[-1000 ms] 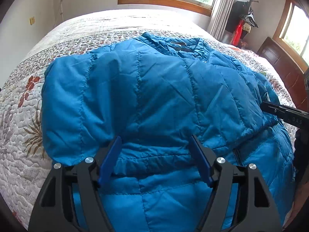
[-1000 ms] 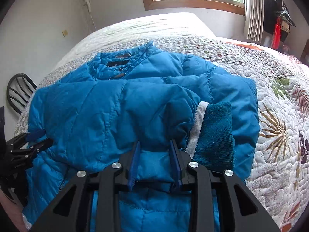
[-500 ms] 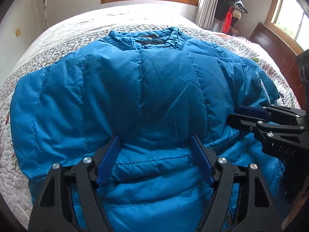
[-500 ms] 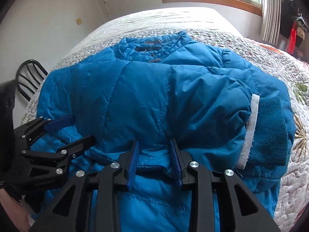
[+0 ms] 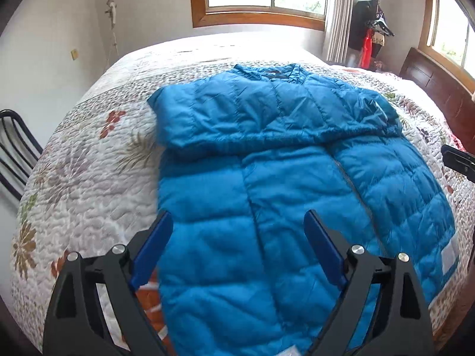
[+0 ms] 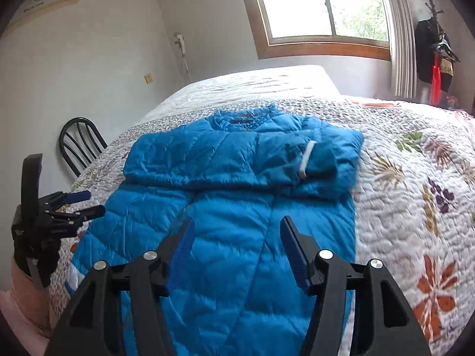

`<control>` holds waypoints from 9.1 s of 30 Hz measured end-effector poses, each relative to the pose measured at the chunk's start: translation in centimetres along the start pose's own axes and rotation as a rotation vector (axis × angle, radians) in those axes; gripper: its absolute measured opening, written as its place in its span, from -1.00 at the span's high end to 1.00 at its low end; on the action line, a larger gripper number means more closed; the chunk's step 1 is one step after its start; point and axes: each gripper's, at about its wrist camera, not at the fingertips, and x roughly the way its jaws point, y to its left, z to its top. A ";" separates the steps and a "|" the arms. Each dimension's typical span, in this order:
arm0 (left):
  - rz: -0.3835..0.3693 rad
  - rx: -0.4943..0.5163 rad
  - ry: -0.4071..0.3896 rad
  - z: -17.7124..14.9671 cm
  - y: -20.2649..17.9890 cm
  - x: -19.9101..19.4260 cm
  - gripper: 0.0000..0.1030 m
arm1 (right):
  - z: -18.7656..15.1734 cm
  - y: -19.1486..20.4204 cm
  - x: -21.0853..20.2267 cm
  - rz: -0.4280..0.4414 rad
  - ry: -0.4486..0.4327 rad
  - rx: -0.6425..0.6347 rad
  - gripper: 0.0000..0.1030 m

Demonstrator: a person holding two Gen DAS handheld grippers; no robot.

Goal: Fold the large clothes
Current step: 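Move both tools to the silver-banded hem of the jacket, then grasp the hem with both tools and lift it toward the collar, then flip the gripped hem over the collar with both tools and lay it flat, then position both tools at the jacket's bottom edge and close them on it, then lift the gripped edge with both tools and fold the jacket in half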

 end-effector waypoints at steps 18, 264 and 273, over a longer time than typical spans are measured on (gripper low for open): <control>-0.036 -0.157 0.117 -13.1 3.9 -4.6 -0.76 | -13.3 -1.8 -5.0 -0.104 0.144 0.166 -0.54; -0.586 -0.455 0.174 7.4 15.2 15.2 -0.77 | 5.5 -19.0 13.0 0.353 0.204 0.601 -0.72; -0.598 -0.415 0.210 10.8 13.0 18.3 -0.54 | 8.1 -15.7 16.3 0.224 0.242 0.487 -0.06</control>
